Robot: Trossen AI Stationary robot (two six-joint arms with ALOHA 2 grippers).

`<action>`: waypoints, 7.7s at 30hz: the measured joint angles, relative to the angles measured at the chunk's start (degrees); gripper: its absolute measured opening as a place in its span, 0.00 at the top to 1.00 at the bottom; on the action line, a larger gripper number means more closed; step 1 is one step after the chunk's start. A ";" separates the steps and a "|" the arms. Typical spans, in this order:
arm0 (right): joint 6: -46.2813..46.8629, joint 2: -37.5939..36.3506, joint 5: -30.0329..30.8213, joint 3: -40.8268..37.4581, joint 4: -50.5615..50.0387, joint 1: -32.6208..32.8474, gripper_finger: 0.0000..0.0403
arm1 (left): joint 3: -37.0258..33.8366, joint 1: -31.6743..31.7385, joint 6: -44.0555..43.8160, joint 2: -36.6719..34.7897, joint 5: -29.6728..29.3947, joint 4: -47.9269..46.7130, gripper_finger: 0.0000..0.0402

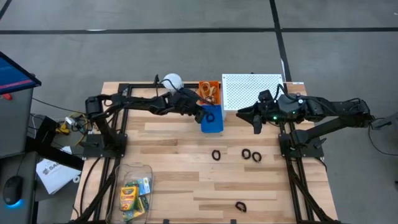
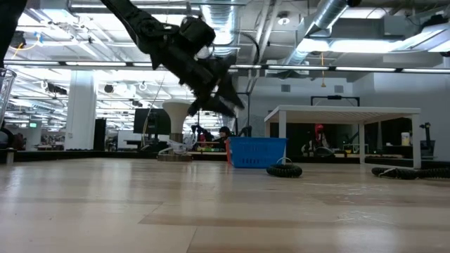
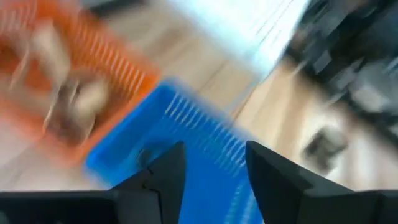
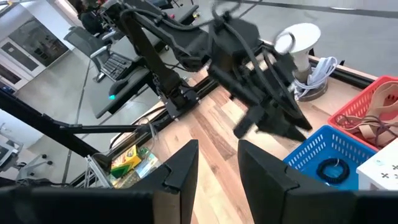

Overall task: Pick & Place Office Desk Supplies
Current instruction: Put the black spring keychain into the blue basket

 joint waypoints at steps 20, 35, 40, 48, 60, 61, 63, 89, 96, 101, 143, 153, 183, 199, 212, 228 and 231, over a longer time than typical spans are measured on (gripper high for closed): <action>18.71 16.53 -10.41 -10.36 -27.42 2.64 0.73 | 0.13 -8.24 7.03 -32.92 -9.64 -2.47 0.58; 31.94 15.58 -18.58 -32.61 -8.22 6.10 0.71 | 0.07 -8.42 6.14 -37.53 -10.24 -7.45 0.57; 37.46 15.84 -18.39 -32.72 -9.80 10.68 0.68 | 0.07 -8.42 5.68 -37.51 -10.24 -7.40 0.57; 41.90 19.47 -16.85 -32.83 -6.92 17.22 0.65 | 0.07 -8.42 4.96 -37.08 -10.28 -7.21 0.57; 38.44 28.24 -16.06 -29.79 -9.31 17.28 0.79 | 0.04 -8.42 3.30 -36.43 -10.58 -6.86 0.57; 37.76 27.66 -15.46 -29.32 -9.77 17.13 0.83 | 0.04 -8.42 3.28 -36.41 -10.58 -7.22 0.57; 36.42 26.51 -14.42 -28.71 -10.08 16.68 0.91 | 0.04 -8.42 3.25 -36.48 -10.57 -7.81 0.57; 5.60 23.26 -15.52 -14.14 24.12 -8.37 0.99 | 0.09 -16.77 1.66 -36.85 -17.80 -17.92 0.57; -2.96 36.79 -16.72 2.11 14.01 -14.30 0.99 | 0.09 -16.77 1.73 -36.87 -17.82 -18.43 0.57; -7.25 49.13 -11.40 19.01 -7.15 -15.02 0.99 | 0.09 -16.77 1.70 -36.87 -17.82 -18.46 0.57; -10.13 49.14 -1.81 26.40 -21.77 -13.50 0.61 | 0.09 -17.75 1.79 -36.85 -17.81 -19.91 0.57; 22.78 34.46 -1.87 11.02 -27.00 2.74 0.66 | 0.08 -17.75 3.18 -37.87 -17.29 -21.15 0.57; 45.83 39.69 -10.96 -10.65 -19.70 8.38 0.50 | 0.07 -19.39 4.33 -38.34 -14.80 -19.23 0.57; 45.73 39.39 -11.15 -18.52 -9.40 8.80 0.71 | 0.07 -19.39 2.64 -38.34 -15.71 -18.29 0.57; 36.21 37.42 -12.09 -13.50 -6.74 10.41 0.97 | 0.07 -19.39 2.28 -38.34 -16.60 -17.13 0.57; 5.22 30.22 -8.67 2.24 3.45 -3.30 0.99 | 0.07 -19.64 -1.20 -38.31 -16.73 -17.35 0.57; 0.64 31.16 -10.41 3.42 4.58 -9.09 0.99 | 0.07 -20.16 -1.38 -38.31 -17.05 -17.35 0.57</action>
